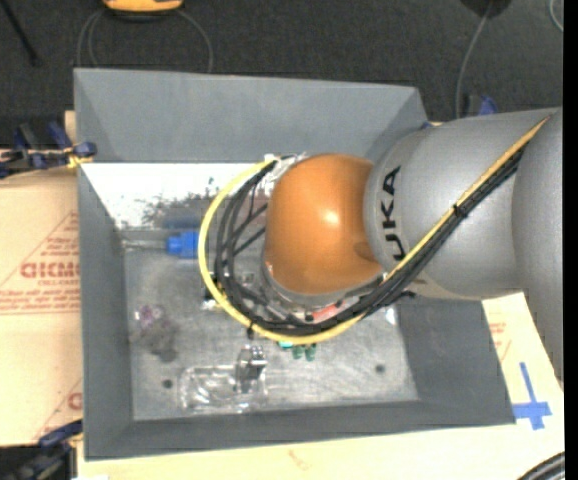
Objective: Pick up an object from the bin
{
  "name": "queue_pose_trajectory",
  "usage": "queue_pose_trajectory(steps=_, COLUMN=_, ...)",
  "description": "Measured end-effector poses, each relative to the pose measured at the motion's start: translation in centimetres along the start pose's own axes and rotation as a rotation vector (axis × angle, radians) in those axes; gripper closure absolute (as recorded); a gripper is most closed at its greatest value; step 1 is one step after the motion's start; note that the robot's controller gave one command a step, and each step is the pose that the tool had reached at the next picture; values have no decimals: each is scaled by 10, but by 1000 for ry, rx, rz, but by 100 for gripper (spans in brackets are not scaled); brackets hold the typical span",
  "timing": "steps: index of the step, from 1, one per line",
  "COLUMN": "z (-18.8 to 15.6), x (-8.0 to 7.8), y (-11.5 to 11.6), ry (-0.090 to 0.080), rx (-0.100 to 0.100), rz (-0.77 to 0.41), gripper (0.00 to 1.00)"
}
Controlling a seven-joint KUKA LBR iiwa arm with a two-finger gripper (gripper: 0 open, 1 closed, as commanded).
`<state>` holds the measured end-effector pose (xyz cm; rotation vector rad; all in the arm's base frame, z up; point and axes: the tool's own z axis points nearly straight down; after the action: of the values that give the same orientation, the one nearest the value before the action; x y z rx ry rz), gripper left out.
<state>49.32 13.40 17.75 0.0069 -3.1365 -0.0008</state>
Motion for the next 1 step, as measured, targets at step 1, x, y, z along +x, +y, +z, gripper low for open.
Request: queue_pose_trajectory(steps=1, z=68, x=2, y=10, ry=-12, rx=-2, rz=87, gripper=0)
